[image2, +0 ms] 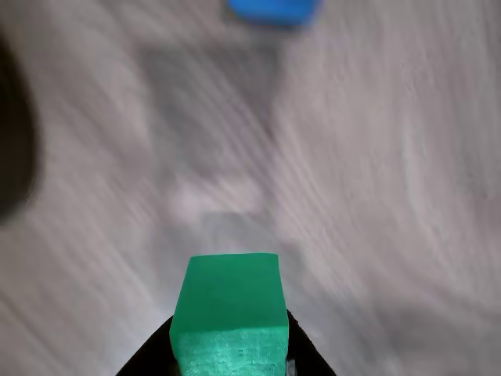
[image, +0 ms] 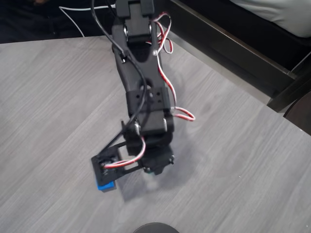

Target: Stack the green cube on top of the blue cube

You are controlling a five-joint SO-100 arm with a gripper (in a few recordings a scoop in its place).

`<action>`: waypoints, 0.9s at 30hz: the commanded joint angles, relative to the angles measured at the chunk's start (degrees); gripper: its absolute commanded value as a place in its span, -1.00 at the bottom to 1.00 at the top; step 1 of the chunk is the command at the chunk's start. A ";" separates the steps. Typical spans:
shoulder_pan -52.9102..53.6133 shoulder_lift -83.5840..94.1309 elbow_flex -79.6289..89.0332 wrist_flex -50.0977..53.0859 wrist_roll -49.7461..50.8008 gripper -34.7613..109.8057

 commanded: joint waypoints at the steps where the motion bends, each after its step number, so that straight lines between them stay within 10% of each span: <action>1: 6.86 3.60 -1.85 0.35 -3.43 -0.52; 27: 13.10 0.53 -5.10 -3.78 -6.24 -0.52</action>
